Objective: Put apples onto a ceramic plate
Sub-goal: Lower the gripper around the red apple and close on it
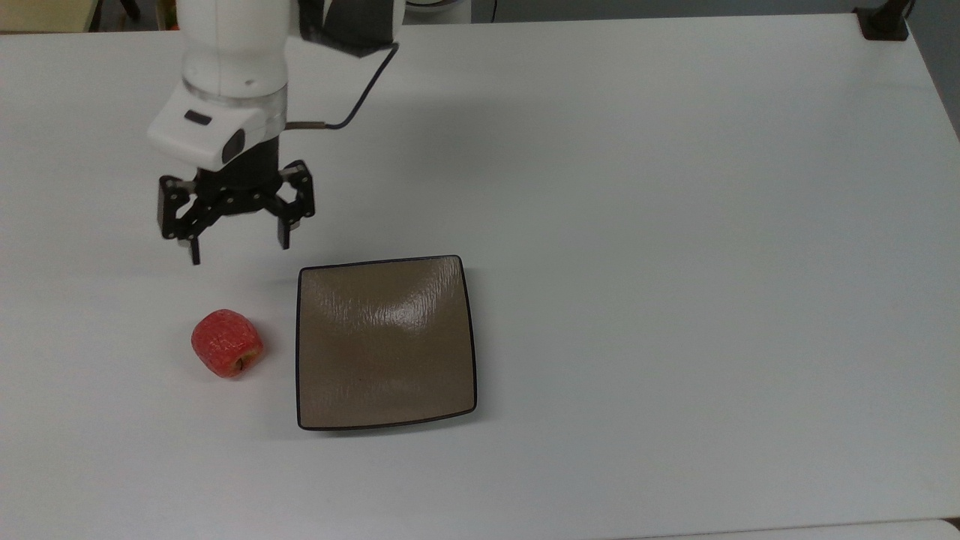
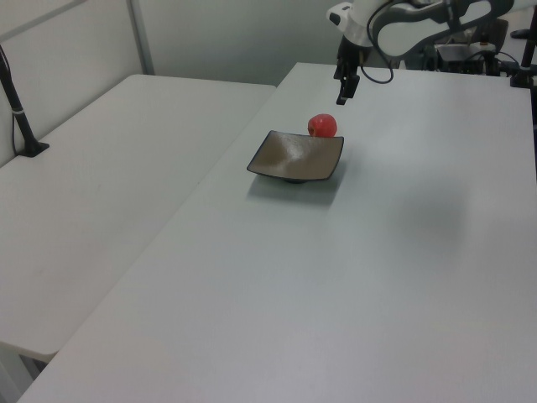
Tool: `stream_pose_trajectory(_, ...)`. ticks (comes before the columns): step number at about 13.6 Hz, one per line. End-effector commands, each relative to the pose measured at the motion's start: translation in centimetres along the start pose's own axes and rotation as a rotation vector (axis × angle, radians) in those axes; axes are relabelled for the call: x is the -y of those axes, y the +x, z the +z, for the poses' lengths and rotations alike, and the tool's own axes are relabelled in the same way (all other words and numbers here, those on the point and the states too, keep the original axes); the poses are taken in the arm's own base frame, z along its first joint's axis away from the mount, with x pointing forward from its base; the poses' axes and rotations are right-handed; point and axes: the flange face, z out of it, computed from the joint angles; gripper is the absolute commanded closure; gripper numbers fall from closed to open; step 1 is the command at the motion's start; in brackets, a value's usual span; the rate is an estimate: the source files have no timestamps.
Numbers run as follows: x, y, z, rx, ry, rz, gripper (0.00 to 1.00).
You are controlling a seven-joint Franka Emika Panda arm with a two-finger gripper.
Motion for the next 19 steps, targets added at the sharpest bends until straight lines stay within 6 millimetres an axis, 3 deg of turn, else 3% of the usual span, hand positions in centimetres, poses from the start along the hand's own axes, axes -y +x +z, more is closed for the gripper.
stream_pose_trajectory(1, -2.3, -1.1, 4.1, -0.026, -0.072, -0.12, 0.0)
stream_pose_trajectory(14, -2.4, -3.1, 11.9, -0.024, -0.105, -0.28, 0.0)
stream_pose_trajectory(19, -2.1, -3.3, 12.9, -0.017, -0.1, -0.31, 0.0)
